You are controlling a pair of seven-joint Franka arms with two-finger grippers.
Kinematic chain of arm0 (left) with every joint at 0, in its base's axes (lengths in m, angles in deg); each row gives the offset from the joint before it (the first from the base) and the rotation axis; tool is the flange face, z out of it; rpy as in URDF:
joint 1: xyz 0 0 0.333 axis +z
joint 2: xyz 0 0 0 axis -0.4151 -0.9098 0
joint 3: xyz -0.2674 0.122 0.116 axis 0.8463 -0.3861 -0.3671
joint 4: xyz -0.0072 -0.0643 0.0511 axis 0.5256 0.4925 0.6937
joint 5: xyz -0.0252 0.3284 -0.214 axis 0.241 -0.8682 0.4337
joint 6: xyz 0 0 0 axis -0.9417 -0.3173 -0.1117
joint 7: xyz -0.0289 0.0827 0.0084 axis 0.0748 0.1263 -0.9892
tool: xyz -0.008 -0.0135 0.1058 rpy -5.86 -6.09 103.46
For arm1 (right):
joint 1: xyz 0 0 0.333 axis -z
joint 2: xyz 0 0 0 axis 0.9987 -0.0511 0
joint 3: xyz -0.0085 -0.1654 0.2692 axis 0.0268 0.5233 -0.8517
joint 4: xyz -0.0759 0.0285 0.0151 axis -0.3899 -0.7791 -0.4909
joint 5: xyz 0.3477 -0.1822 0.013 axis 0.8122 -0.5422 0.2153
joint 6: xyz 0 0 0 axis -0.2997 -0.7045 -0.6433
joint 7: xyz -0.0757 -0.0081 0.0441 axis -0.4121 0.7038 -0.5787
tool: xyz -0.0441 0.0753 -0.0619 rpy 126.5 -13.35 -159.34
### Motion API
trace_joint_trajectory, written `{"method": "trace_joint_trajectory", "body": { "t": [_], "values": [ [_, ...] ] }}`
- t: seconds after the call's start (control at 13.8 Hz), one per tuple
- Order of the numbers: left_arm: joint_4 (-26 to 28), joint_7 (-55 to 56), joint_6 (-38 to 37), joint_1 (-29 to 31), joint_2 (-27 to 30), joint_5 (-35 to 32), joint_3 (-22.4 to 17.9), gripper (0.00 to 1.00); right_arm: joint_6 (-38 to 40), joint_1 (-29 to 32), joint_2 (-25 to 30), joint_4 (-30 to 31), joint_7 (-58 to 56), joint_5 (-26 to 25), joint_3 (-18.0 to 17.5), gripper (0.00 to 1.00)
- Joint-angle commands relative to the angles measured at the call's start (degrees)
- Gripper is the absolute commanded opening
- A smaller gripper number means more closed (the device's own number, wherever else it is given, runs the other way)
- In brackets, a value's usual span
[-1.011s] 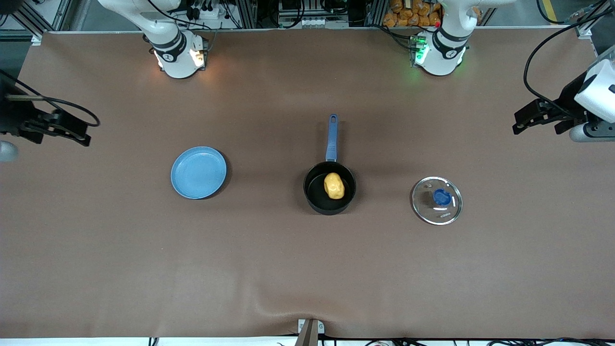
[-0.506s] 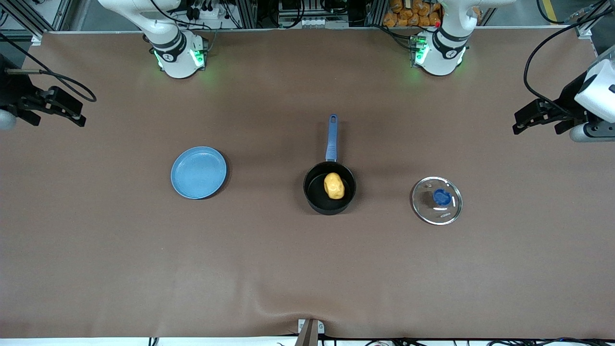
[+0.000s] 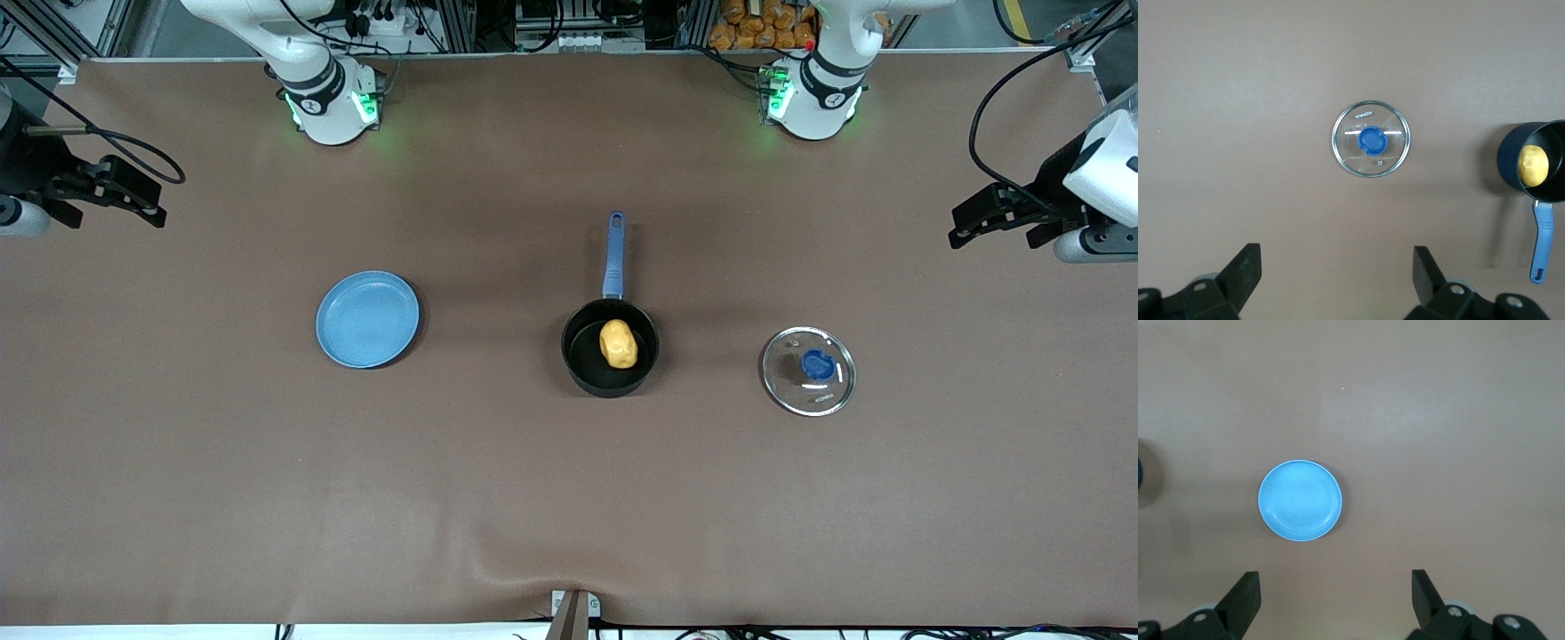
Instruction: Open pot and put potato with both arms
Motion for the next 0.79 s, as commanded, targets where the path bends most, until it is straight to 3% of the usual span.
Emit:
{"method": "trace_joint_trajectory", "body": {
  "t": [0.0, 0.43, 0.72],
  "values": [
    [0.04, -0.01, 0.26, 0.57, 0.46, 1.35, 0.35, 1.0, 4.43, -0.62, -1.2, -4.05, -0.76, -0.97, 0.5, 1.0],
    [0.04, -0.01, 0.34, 0.57, 0.46, 1.35, 0.35, 1.0, 2.96, -0.62, 1.08, -1.07, -1.64, 0.26, 0.86, 1.0],
    [0.04, 0.08, 0.34, 0.48, 0.46, 1.35, 0.35, 1.0, 2.43, -0.71, 1.52, -0.71, -6.21, 0.96, 3.67, 1.0]
  ]
}}
